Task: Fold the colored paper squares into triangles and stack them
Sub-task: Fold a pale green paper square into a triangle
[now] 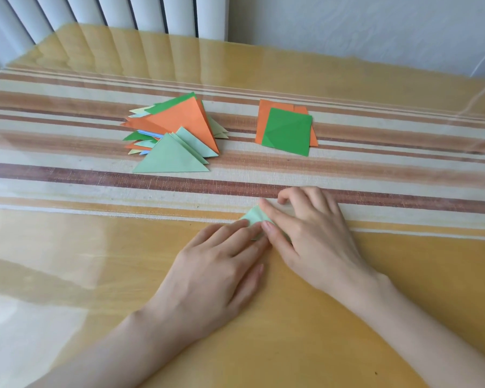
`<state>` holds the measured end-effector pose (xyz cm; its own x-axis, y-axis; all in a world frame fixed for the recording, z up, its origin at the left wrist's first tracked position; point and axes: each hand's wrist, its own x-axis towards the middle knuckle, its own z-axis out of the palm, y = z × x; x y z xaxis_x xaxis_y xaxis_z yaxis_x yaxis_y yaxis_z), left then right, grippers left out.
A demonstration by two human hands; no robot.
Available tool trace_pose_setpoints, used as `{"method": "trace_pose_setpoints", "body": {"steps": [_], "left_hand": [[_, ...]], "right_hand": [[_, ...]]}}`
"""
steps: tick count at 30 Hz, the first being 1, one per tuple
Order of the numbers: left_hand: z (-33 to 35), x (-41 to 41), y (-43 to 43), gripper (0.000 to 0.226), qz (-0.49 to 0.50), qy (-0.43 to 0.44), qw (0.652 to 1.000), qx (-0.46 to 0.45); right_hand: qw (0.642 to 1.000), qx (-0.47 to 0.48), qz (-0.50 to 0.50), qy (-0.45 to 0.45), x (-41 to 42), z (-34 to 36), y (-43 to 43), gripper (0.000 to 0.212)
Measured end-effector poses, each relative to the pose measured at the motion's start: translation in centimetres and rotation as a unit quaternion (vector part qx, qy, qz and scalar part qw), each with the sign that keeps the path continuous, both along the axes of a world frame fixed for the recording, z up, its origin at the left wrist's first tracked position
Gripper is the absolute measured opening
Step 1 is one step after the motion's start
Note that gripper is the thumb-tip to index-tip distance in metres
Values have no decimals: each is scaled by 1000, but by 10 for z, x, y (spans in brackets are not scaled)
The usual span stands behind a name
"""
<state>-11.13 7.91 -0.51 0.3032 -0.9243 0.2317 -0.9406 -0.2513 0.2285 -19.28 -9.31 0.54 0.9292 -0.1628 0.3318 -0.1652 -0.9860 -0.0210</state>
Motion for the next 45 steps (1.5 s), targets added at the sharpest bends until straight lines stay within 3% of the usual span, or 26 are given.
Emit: {"method": "trace_pose_setpoints", "body": {"steps": [6, 14, 19, 22, 26, 31, 34, 36, 37, 39, 41, 45], "left_hand": [[-1, -2, 1, 43, 16, 0, 1000, 2], [-2, -3, 1, 45, 25, 7, 1000, -5], [-4, 0, 1, 46, 14, 16, 1000, -2], [-5, 2, 0, 47, 0, 33, 999, -6], [-4, 8, 1, 51, 5, 155, 987, -52], [6, 15, 4, 34, 119, 322, 921, -183], [16, 21, 8, 29, 164, 365, 896, -194], [22, 31, 12, 27, 183, 367, 890, -199], [25, 35, 15, 27, 193, 360, 892, -195], [28, 37, 23, 20, 211, 316, 909, -171], [28, 32, 34, 13, 214, 244, 935, -144], [20, 22, 49, 26, 211, 211, 948, -110]], "right_hand": [[999, -2, 22, 41, -14, -2, -16, 48], [999, 35, -1, 5, -67, 2, -10, 47], [970, 193, -124, -81, -41, 5, 5, 32], [954, 223, -190, -58, -22, 0, 23, 22], [940, 253, -223, -60, -18, 0, 36, 16], [893, 395, -199, -79, -12, 10, 39, 18], [850, 495, -143, -114, -1, 17, 46, 25], [840, 515, -115, -130, 12, 23, 54, 27], [849, 501, -108, -128, 19, 24, 58, 24], [915, 382, -111, -68, 25, 26, 66, 13], [961, 256, -104, 6, 18, 28, 72, 33], [961, 255, -76, 70, 6, 30, 73, 42]]}}
